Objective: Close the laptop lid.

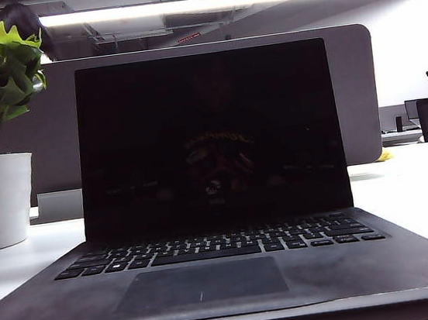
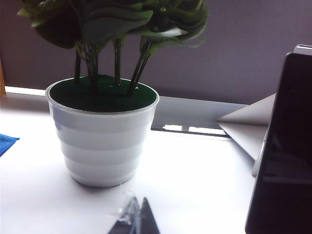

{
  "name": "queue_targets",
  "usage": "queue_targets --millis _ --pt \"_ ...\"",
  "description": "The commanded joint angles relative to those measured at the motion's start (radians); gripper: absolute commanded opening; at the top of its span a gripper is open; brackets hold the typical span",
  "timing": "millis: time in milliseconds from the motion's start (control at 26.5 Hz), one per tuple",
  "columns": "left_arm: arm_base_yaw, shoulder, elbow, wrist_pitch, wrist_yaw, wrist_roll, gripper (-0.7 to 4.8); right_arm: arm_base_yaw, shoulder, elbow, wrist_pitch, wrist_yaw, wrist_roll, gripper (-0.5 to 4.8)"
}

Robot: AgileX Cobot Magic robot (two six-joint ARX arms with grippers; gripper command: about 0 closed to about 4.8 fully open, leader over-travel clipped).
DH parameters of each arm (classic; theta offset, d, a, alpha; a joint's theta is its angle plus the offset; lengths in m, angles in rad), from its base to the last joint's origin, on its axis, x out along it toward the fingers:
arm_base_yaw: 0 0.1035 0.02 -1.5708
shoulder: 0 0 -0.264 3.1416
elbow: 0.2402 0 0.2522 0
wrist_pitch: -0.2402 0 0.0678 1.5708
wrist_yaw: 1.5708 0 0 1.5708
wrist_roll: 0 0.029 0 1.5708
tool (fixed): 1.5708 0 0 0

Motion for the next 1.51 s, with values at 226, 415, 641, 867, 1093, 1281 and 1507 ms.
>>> queue_targets --millis 226,415,641,867,1093,1281,1507 --pt "0.001 0.001 0.001 0.018 0.003 -0.004 -0.05 0.001 0.0 -0.002 0.022 -0.001 0.008 -0.01" --pt "0.001 0.001 0.003 0.13 -0.028 -0.092 -0.05 0.001 0.0 0.003 0.1 -0.001 0.011 -0.01" --pt "-0.001 0.007 0.045 0.15 -0.032 -0.186 -0.05 0.001 0.022 0.076 0.138 -0.001 0.066 -0.01" --pt "-0.002 0.259 0.172 0.264 0.055 -0.224 -0.05 0.002 0.307 0.204 0.184 -0.042 0.067 -0.01" --pt "-0.002 0.866 0.285 0.657 0.225 -0.206 -0.05 0.002 0.849 0.345 0.545 -0.149 0.066 -0.01" --pt "-0.056 1.331 0.451 0.861 0.277 -0.224 -0.05 0.002 1.205 0.51 0.644 -0.22 0.066 -0.01" --pt "-0.111 1.537 0.611 0.904 0.281 -0.212 -0.05 0.003 1.43 0.65 0.713 -0.313 0.064 -0.01"
